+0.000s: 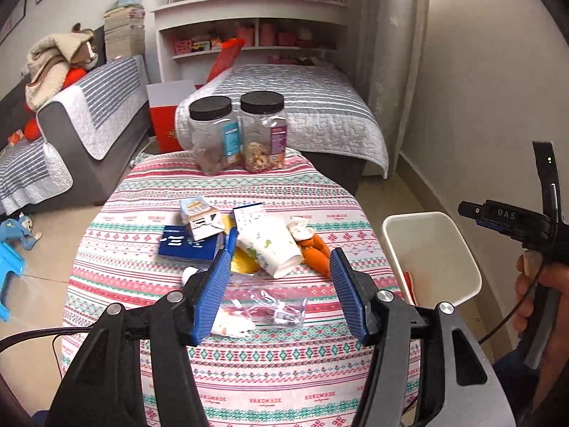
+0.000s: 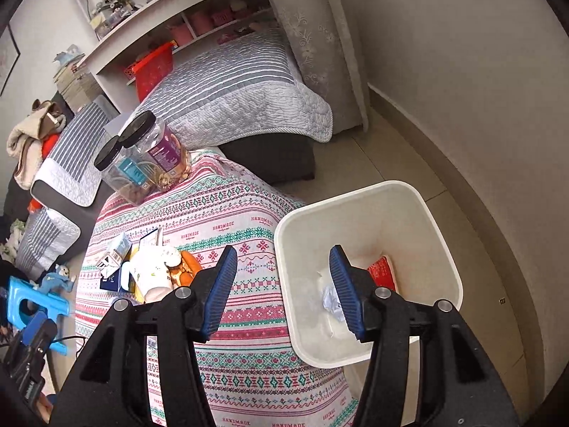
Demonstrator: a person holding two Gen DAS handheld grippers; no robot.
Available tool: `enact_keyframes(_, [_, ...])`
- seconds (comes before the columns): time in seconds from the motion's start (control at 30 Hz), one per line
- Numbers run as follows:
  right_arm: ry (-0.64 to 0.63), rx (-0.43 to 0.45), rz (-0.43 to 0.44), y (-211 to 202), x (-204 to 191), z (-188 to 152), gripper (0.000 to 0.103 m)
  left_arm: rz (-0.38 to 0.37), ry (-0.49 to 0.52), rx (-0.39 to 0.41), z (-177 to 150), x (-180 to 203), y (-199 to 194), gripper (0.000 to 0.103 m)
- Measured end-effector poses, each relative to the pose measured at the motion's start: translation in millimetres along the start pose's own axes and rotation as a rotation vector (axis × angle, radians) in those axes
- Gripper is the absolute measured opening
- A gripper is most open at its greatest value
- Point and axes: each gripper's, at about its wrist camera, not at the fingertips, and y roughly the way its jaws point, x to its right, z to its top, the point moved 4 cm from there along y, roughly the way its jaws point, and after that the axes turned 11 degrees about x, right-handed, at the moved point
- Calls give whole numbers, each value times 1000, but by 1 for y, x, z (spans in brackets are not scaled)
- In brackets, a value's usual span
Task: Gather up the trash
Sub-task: 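Grasp the wrapped white tissue with the left tool while the right tool grasps the paper cup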
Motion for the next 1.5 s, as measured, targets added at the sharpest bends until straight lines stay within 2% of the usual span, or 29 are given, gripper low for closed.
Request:
enact_keyframes(0.17, [-52,-1,106,2,-55,-12,56,135,-61,3,-4,-83,-54,63])
enact_keyframes(0.27, [-123,-18,190,7,-101,-28,56,200,-81,-9,-13,-117,-59,66])
enact_keyframes(0.33, [-179,-64,258,13,-133,-46,56,197,-138,-54,-24,-132,-49,66])
enact_keyframes(0.4, [-289,-101,303,16,-163,-66,57,187,-180,-82,-36,-140,-40,66])
enact_keyframes(0.5, [-486,-113,331,11,-202,-92,63,183,-210,-134,-60,-141,-25,66])
enact_keyframes(0.57, [-542,-127,341,13,-215,-103,64,166,-236,-154,-72,-138,-10,66])
enact_keyframes(0.73, [-565,-185,300,35,-225,-116,64,86,-282,-239,-107,-127,45,66])
enact_keyframes(0.83, [-569,-190,280,40,-222,-114,64,47,-306,-291,-123,-120,71,66])
enact_keyframes(1.07, [-553,-222,231,56,-206,-113,64,-30,-384,-359,-138,-102,116,66])
enact_keyframes(1.17, [-538,-225,218,60,-200,-110,64,-55,-467,-393,-147,-100,134,66])
enact_keyframes(1.23, [-527,-221,217,61,-198,-106,64,-59,-507,-386,-150,-102,142,66])
enact_keyframes(1.3, [-515,-221,223,63,-197,-103,64,-58,-503,-368,-146,-100,146,65])
enact_keyframes(1.33, [-508,-222,225,64,-197,-102,64,-59,-504,-364,-144,-98,147,63])
enact_keyframes(1.4, [-501,-223,224,67,-197,-102,64,-82,-512,-355,-143,-95,153,50])
enact_keyframes(1.5, [-499,-228,223,72,-199,-103,64,-100,-500,-340,-139,-89,156,41])
